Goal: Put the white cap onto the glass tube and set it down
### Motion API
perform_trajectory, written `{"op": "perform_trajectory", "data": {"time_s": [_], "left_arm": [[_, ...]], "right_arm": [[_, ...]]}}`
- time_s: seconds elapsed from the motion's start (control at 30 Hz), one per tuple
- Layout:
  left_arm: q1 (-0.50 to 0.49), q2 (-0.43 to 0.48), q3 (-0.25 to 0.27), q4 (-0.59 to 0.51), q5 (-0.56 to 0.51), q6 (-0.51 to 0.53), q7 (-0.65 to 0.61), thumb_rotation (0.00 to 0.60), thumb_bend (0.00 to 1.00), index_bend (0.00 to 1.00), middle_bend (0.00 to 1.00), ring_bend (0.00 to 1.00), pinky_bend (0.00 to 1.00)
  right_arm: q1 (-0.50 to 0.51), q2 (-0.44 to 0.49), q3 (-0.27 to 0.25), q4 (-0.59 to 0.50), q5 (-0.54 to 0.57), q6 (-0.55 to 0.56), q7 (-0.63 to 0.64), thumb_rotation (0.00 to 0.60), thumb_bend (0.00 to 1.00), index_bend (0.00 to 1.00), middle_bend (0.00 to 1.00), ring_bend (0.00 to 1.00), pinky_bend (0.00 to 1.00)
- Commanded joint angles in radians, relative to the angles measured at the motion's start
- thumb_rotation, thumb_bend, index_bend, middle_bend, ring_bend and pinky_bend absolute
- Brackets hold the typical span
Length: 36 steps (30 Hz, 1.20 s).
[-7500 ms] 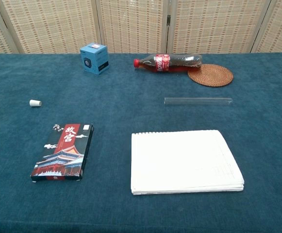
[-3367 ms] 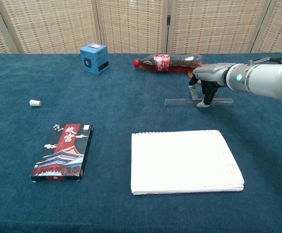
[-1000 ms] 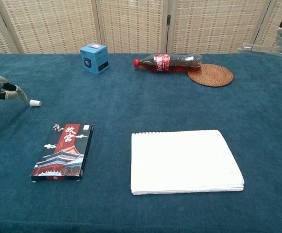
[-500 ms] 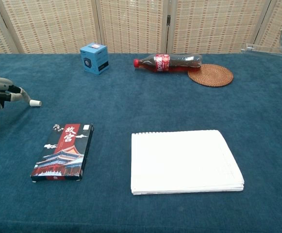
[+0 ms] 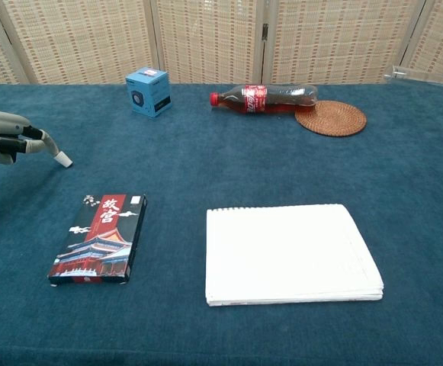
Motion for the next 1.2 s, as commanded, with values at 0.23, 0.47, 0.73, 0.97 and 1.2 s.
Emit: {"op": "perform_trajectory", "data": {"time_s": [0.23, 0.47, 0.73, 0.97, 1.2], "left_arm": [[-0.015, 0.008, 0.015, -0.032, -0.029, 0.028, 0.039, 0.067, 0.58, 0.17, 1.0, 1.0, 1.0], [-0.027, 0.013, 0.026, -0.056, -0.049, 0.037, 0.061, 0.067, 0.58, 0.17, 1.0, 1.0, 1.0], [-0.038, 0.015, 0.029, -0.073, -0.067, 0.063, 0.082, 0.067, 0.58, 0.17, 1.0, 1.0, 1.0], [-0.008, 0.062, 0.008, -0.123, -0.048, 0.161, 0.066, 0.173, 0.57, 0.15, 0.95, 0.96, 0.99], [0.051, 0.058, -0.021, -0.095, 0.077, 0.285, -0.002, 0.6, 0.42, 0.13, 0.35, 0.37, 0.48]], "right_arm": [[-0.008, 0.003, 0.001, 0.002, -0.006, -0.002, 0.013, 0.6, 0.75, 0.74, 1.0, 1.0, 1.0], [-0.013, 0.005, 0.002, 0.004, -0.006, -0.006, 0.024, 0.6, 0.75, 0.74, 1.0, 1.0, 1.0], [-0.021, 0.01, 0.002, 0.008, -0.011, -0.005, 0.036, 0.6, 0.75, 0.74, 1.0, 1.0, 1.0], [-0.026, 0.007, 0.005, 0.015, -0.019, -0.002, 0.05, 0.6, 0.75, 0.74, 1.0, 1.0, 1.0], [-0.034, 0.01, 0.005, 0.008, -0.029, 0.007, 0.052, 0.6, 0.75, 0.74, 1.0, 1.0, 1.0]]}}
